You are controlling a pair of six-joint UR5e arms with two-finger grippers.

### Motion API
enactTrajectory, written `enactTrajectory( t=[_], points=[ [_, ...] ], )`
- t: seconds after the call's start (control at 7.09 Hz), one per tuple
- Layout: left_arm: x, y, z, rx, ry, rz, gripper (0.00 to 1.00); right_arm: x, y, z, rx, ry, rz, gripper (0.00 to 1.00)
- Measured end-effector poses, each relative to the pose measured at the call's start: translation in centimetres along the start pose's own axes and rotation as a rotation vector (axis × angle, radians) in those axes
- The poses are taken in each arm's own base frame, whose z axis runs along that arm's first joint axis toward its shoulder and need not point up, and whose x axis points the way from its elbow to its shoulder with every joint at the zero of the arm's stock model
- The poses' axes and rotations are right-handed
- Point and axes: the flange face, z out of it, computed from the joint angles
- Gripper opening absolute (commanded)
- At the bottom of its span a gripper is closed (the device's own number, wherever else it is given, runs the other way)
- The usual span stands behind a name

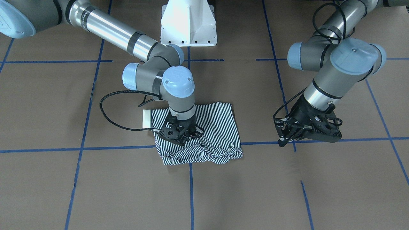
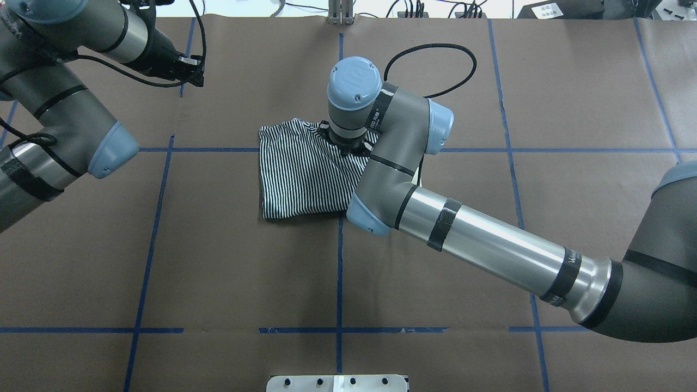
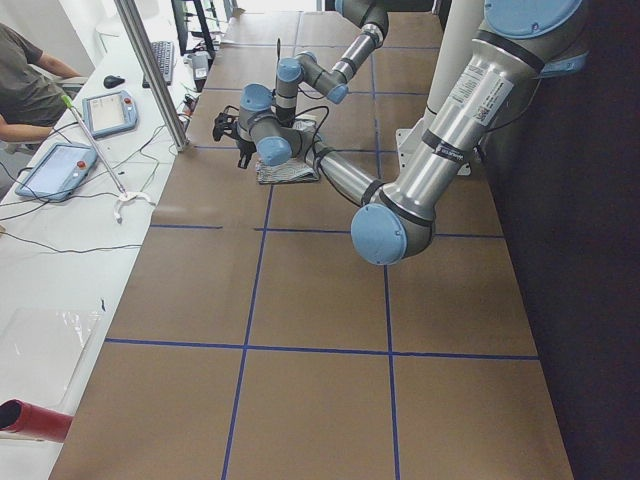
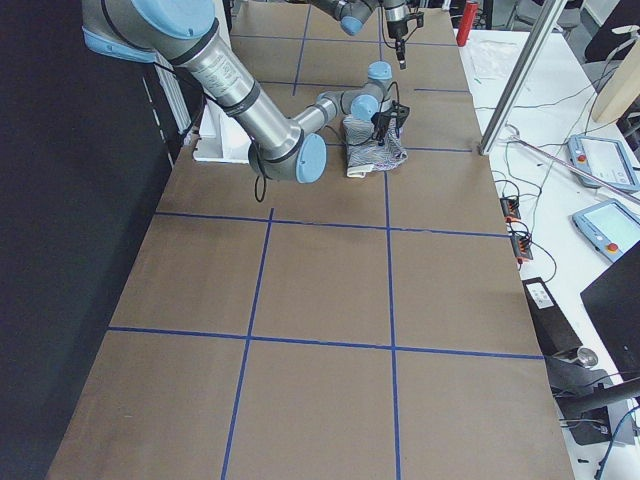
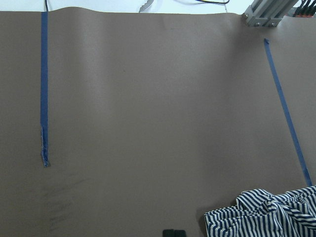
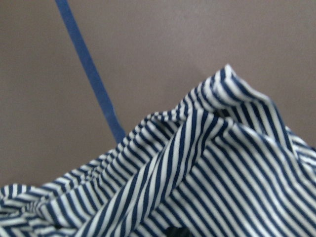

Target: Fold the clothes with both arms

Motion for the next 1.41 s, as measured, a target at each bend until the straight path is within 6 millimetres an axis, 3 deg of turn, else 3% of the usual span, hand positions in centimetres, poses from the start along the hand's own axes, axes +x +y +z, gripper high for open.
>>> enactTrajectory(
  t=[0.28, 0.42, 0.56, 0.71, 0.99, 1.13, 1.27, 1.41],
  points=[
    [0.1, 0.3, -0.8, 0.005, 0.003, -0.005, 0.0, 2.2, -7.3, 2.0, 0.043, -0.026, 0.006, 0.0],
    [0.0, 0.8, -1.3, 0.002, -0.004, -0.01, 0.0, 4.2, -12.7, 2.2, 0.056, -0.051, 0.038, 0.0],
    [0.0, 1.1, -1.6, 0.001, -0.007, -0.012, 0.0, 5.9, -17.7, 0.5, 0.047, -0.07, 0.062, 0.0],
    [0.0, 1.2, -1.7, 0.001, -0.007, -0.012, 0.0, 7.0, -20.8, -1.2, 0.038, -0.074, 0.059, 0.0],
    [-0.5, 1.4, -1.6, -0.003, -0.012, -0.011, 0.0, 8.7, -23.4, -5.0, -0.004, -0.074, 0.039, 0.0],
    [-1.7, 1.5, -1.7, -0.005, -0.02, -0.005, 0.0, 11.7, -24.9, -7.1, -0.032, -0.073, 0.006, 0.0],
    [-4.1, 1.1, -2.3, -0.002, -0.039, 0.015, 0.0, 16.2, -26.7, -9.3, -0.053, -0.068, -0.047, 0.0],
    [-8.3, 0.7, -3.6, -0.009, -0.059, 0.053, 0.0, 22.1, -29.1, -11.5, -0.066, -0.072, -0.103, 0.0]
  ],
)
